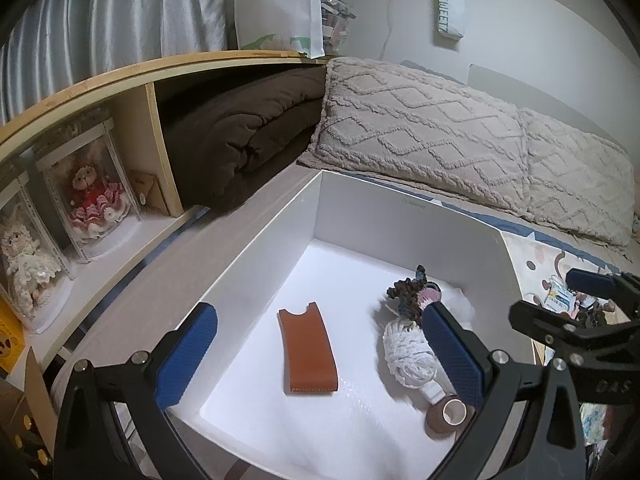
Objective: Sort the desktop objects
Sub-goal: 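Raise both open tools out of the white box and back away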
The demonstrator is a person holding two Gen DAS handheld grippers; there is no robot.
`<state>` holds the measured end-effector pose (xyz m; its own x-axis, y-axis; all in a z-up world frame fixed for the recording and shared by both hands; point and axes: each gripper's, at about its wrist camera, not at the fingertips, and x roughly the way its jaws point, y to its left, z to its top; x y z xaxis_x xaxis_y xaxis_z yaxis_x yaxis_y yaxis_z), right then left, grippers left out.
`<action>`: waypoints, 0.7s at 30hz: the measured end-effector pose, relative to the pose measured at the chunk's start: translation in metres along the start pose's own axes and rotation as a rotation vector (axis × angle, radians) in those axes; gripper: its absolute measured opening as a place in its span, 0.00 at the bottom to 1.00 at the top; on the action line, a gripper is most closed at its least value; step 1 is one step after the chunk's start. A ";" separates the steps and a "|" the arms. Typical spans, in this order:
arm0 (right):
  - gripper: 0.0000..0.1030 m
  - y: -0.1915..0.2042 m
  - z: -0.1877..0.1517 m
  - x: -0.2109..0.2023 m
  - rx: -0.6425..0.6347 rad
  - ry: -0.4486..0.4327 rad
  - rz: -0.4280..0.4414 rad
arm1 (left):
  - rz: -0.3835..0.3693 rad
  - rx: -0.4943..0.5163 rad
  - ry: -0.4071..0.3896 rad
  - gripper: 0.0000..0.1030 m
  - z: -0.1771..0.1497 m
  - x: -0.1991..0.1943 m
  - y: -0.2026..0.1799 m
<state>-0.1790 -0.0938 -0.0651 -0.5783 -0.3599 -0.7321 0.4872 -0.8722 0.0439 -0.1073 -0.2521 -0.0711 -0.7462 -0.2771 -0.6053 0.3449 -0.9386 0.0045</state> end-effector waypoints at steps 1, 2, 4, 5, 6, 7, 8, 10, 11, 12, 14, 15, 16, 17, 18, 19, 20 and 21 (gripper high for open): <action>0.95 0.000 -0.001 -0.003 -0.005 -0.004 -0.001 | 0.000 0.002 -0.002 1.00 -0.001 -0.002 -0.001; 0.95 0.001 -0.003 -0.007 -0.010 -0.010 -0.001 | 0.001 0.004 -0.006 1.00 -0.002 -0.004 -0.001; 0.95 0.001 -0.007 -0.014 -0.018 -0.019 0.002 | 0.012 0.005 -0.018 1.00 -0.003 -0.008 -0.002; 0.95 0.002 -0.009 -0.017 -0.021 -0.022 0.002 | 0.016 0.005 -0.022 1.00 -0.003 -0.010 -0.002; 0.95 0.002 -0.011 -0.021 -0.026 -0.027 0.003 | 0.016 0.005 -0.026 1.00 -0.004 -0.013 -0.003; 0.95 0.002 -0.013 -0.023 -0.030 -0.029 0.004 | 0.016 0.004 -0.030 1.00 -0.004 -0.015 -0.003; 0.95 0.001 -0.015 -0.027 -0.034 -0.033 0.005 | 0.016 0.002 -0.034 1.00 -0.004 -0.017 -0.003; 0.95 0.000 -0.019 -0.031 -0.042 -0.039 0.000 | 0.023 0.006 -0.043 1.00 -0.005 -0.022 -0.004; 0.95 0.000 -0.021 -0.034 -0.050 -0.043 -0.006 | 0.031 0.011 -0.051 1.00 -0.006 -0.025 -0.005; 0.95 -0.001 -0.023 -0.037 -0.056 -0.049 -0.011 | 0.036 0.014 -0.055 1.00 -0.007 -0.027 -0.005; 0.95 -0.004 -0.027 -0.043 -0.058 -0.061 -0.017 | 0.036 0.015 -0.062 1.00 -0.008 -0.032 -0.006; 0.95 -0.006 -0.029 -0.046 -0.057 -0.068 -0.020 | 0.035 0.014 -0.065 1.00 -0.009 -0.034 -0.006; 0.95 -0.008 -0.031 -0.050 -0.058 -0.077 -0.023 | 0.035 0.014 -0.070 1.00 -0.010 -0.037 -0.007; 0.95 -0.009 -0.032 -0.052 -0.060 -0.084 -0.027 | 0.035 0.014 -0.073 1.00 -0.011 -0.040 -0.007; 0.95 -0.010 -0.034 -0.056 -0.065 -0.093 -0.032 | 0.035 0.016 -0.076 1.00 -0.011 -0.042 -0.008; 0.95 -0.011 -0.036 -0.059 -0.069 -0.101 -0.038 | 0.032 0.016 -0.078 1.00 -0.012 -0.044 -0.008; 0.95 -0.013 -0.039 -0.063 -0.074 -0.111 -0.046 | 0.027 0.016 -0.081 1.00 -0.014 -0.046 -0.009; 0.95 -0.014 -0.042 -0.066 -0.076 -0.117 -0.049 | 0.024 0.016 -0.085 1.00 -0.014 -0.048 -0.009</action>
<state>-0.1206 -0.0440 -0.0460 -0.6725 -0.3578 -0.6479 0.5023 -0.8636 -0.0445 -0.0662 -0.2269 -0.0534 -0.7836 -0.3151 -0.5354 0.3543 -0.9346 0.0315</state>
